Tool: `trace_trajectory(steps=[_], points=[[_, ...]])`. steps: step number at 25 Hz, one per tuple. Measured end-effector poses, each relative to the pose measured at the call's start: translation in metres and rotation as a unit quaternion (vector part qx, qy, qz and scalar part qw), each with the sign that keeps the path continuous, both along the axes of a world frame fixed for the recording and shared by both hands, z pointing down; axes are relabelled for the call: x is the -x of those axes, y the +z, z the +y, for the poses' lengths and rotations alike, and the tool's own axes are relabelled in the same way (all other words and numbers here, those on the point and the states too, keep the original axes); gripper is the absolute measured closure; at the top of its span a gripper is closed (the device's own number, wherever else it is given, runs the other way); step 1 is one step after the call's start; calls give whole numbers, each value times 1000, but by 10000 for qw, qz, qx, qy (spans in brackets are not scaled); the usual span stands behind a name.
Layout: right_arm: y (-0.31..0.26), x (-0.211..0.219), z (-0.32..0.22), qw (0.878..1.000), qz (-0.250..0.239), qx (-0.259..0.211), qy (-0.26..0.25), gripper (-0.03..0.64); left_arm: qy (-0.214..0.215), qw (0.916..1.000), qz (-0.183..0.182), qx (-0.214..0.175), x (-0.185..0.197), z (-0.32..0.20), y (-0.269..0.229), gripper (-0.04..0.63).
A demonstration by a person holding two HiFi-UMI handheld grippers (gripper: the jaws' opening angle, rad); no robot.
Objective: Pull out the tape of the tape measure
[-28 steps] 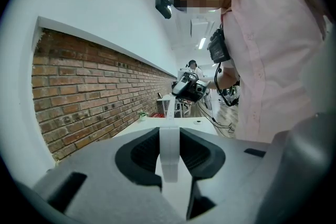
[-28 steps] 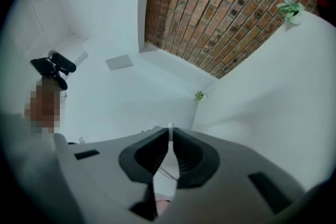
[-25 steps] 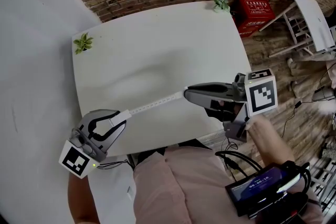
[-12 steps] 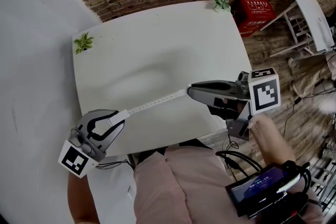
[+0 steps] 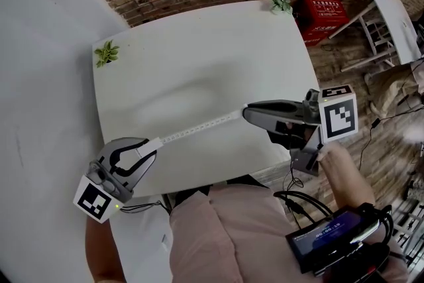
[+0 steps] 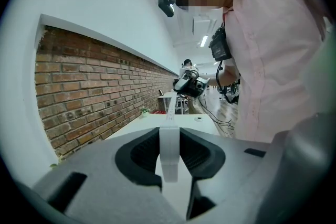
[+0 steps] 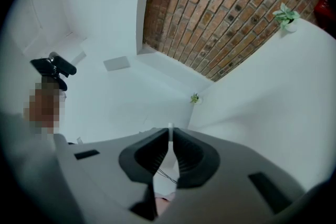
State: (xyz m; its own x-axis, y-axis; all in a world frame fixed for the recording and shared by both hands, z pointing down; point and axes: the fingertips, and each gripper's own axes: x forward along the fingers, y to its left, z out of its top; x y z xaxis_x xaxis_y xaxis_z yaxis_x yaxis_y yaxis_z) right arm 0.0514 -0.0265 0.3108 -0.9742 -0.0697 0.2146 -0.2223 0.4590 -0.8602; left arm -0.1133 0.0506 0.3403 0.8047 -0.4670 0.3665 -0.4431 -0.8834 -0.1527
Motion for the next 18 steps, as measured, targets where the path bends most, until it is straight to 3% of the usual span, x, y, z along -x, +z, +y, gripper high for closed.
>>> trace_trajectory(steps=[18], points=[[0, -14, -7, 9999, 93, -61, 124, 582, -32, 9999, -145, 69, 10, 3, 7, 494]])
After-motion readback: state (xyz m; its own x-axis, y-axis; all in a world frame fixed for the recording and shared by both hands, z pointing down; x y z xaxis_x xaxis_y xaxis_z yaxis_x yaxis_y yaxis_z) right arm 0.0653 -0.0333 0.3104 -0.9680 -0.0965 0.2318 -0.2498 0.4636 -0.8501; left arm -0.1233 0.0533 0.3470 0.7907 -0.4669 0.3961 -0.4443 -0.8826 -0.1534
